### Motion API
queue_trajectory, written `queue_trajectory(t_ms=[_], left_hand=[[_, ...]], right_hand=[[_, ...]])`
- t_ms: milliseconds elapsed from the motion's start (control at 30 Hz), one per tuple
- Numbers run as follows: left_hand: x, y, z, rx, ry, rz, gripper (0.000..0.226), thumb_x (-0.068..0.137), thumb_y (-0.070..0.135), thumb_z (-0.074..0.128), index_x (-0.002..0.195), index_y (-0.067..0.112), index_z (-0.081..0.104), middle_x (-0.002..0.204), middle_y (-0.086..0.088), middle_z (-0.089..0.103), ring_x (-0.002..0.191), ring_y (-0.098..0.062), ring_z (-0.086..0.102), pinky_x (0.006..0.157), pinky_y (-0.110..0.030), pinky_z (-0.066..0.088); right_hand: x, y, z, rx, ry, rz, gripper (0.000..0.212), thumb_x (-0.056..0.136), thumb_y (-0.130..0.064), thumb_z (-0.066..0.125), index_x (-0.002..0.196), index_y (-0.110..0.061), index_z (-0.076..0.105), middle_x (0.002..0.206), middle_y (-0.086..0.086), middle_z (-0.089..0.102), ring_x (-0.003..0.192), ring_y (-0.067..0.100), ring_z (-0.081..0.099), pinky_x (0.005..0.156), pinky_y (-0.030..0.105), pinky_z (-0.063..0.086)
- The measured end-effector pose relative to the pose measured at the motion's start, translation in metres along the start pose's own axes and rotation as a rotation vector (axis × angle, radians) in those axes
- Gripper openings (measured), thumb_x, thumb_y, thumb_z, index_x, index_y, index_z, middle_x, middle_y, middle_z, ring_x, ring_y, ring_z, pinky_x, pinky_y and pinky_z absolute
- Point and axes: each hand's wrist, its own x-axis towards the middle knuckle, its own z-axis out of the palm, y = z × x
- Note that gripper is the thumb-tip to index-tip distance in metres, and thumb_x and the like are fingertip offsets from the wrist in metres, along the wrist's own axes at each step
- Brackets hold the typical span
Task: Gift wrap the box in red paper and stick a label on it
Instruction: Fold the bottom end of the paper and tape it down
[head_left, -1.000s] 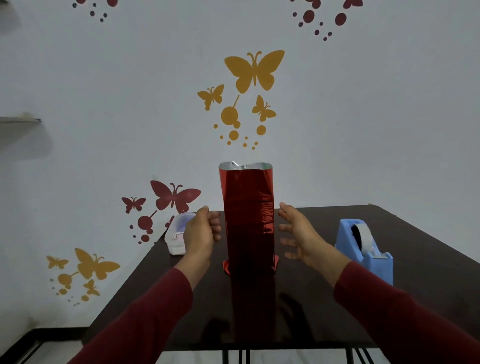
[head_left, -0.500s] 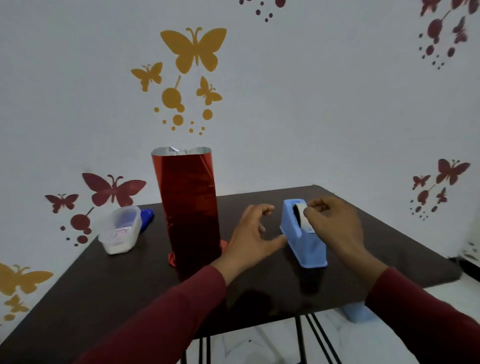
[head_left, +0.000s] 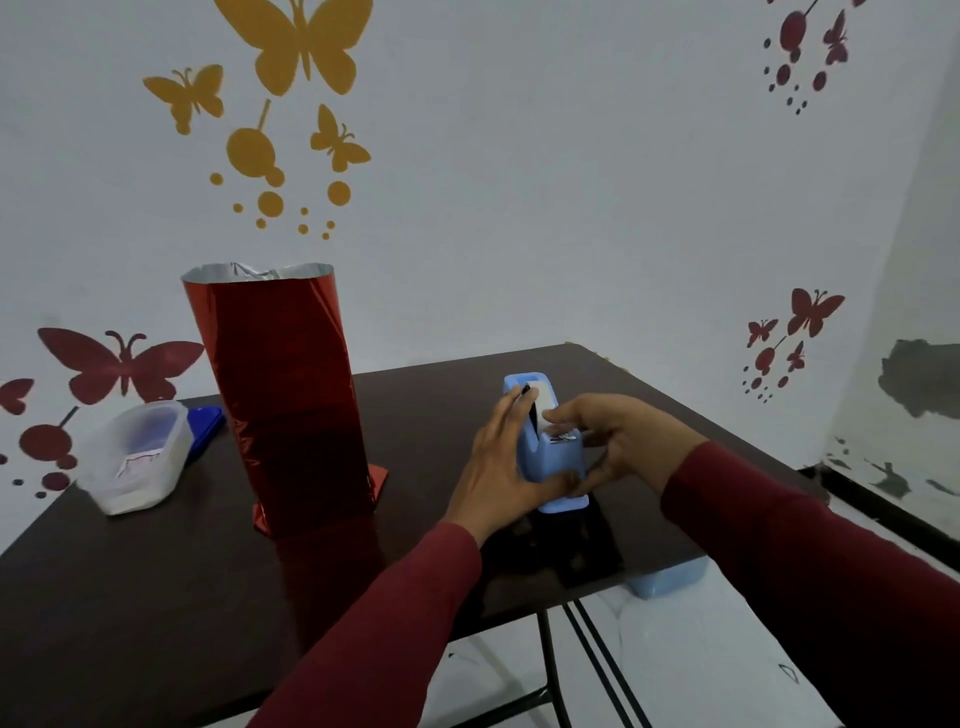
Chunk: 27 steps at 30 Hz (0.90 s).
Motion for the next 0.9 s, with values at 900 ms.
queue_trajectory(t_ms=[900], left_hand=[[-0.005,0.000,0.001,0.039,-0.010,0.058,0.079,0.079,0.055,0.036,0.157,0.049,0.027,0.166,0.029,0.009,0.143,-0.010,0.027,0.099,-0.029,0.030]], right_hand=[[0.000,0.053,0.017,0.395,0.231,-0.367,0.012,0.080,-0.007,0.077,0.088,0.001,0.075,0.094,0.023,0.075,0.092,0.041,0.072,0.081,0.058,0.060]])
